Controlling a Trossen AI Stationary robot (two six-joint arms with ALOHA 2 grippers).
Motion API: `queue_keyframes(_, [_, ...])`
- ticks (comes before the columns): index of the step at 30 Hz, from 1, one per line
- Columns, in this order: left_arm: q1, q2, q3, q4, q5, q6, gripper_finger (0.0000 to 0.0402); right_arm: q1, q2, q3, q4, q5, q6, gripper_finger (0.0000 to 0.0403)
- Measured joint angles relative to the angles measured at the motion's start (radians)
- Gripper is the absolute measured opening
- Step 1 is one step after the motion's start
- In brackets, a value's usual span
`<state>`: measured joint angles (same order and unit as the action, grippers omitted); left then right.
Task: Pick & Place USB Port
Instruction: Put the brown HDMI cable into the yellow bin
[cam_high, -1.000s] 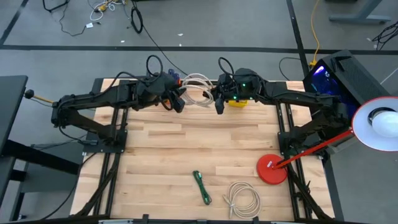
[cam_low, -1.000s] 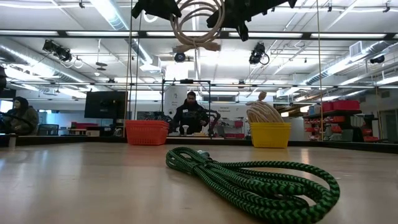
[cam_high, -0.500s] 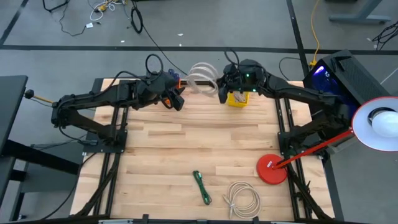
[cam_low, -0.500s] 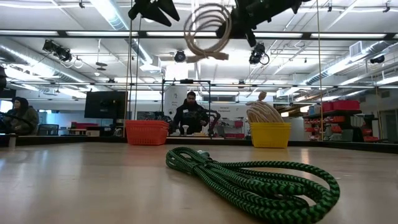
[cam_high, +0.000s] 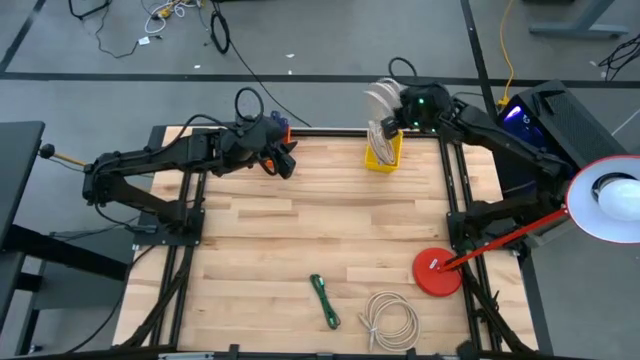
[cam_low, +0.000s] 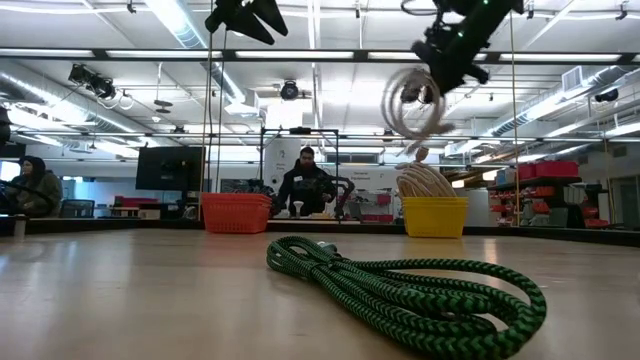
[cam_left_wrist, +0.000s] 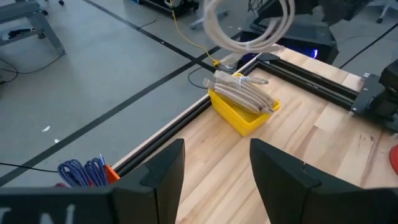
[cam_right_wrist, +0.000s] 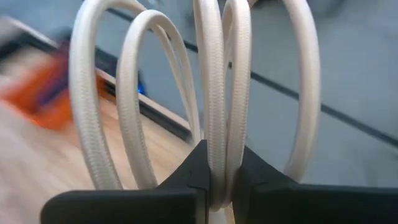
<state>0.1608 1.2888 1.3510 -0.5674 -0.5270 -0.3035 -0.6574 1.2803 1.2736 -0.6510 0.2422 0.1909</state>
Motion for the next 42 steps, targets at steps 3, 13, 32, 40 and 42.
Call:
queue_keyframes(3, [0.000,0.000,0.000,0.000,0.000,0.000,0.0186,-0.014,-0.002,0.000,-0.109,0.070,0.006,0.0027])
queue_keyframes(13, [0.000,0.000,0.000,-0.002,0.015,-0.002,0.0186,-0.023,0.006,0.000,-0.269,0.164,0.044,0.0027])
queue_keyframes(32, [0.000,0.000,0.000,-0.006,0.054,-0.027,0.0186,-0.046,0.017,-0.234,-0.132,0.054,0.172,0.0027])
queue_keyframes(40, [0.000,0.000,0.000,-0.006,0.054,-0.027,0.0186,-0.067,0.017,-0.231,-0.046,0.063,0.211,0.0027])
queue_keyframes(42, [0.000,0.000,0.000,-0.006,0.054,-0.026,0.0186,-0.067,0.017,-0.231,-0.047,0.069,0.220,0.0027])
